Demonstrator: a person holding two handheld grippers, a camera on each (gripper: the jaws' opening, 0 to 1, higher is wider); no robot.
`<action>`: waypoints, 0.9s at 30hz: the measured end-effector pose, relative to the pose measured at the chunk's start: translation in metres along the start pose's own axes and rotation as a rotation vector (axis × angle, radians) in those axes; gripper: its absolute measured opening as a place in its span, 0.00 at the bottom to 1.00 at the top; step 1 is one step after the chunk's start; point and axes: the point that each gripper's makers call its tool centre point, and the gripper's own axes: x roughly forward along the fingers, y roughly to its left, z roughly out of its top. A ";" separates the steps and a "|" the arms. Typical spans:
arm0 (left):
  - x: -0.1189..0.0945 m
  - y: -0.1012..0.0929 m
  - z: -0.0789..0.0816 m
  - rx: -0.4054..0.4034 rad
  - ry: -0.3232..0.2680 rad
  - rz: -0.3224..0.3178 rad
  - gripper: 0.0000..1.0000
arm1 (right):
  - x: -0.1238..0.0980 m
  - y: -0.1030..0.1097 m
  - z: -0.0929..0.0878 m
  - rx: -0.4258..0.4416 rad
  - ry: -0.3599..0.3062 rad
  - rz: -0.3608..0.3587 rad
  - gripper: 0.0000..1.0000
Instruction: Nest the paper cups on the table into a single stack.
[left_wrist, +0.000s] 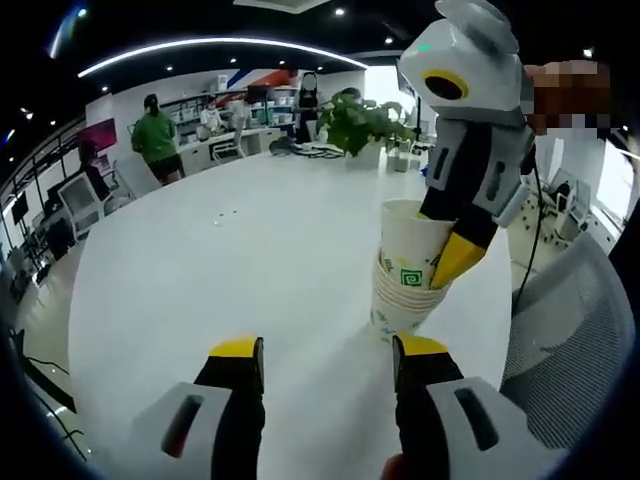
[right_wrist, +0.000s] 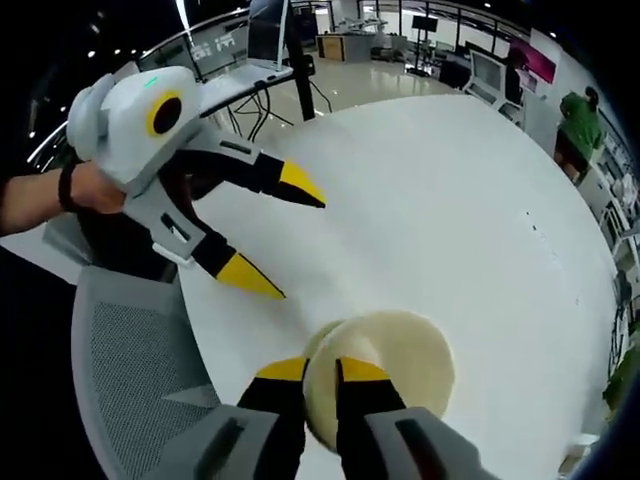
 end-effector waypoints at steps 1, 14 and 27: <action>0.000 -0.001 0.000 -0.001 0.001 0.000 0.50 | 0.000 0.001 0.001 -0.002 -0.001 -0.001 0.09; -0.005 -0.008 0.007 0.007 0.001 0.000 0.49 | -0.015 -0.007 0.011 -0.011 -0.030 -0.018 0.15; -0.002 -0.013 0.005 0.016 0.001 -0.011 0.49 | -0.024 -0.005 0.008 -0.062 -0.059 -0.032 0.27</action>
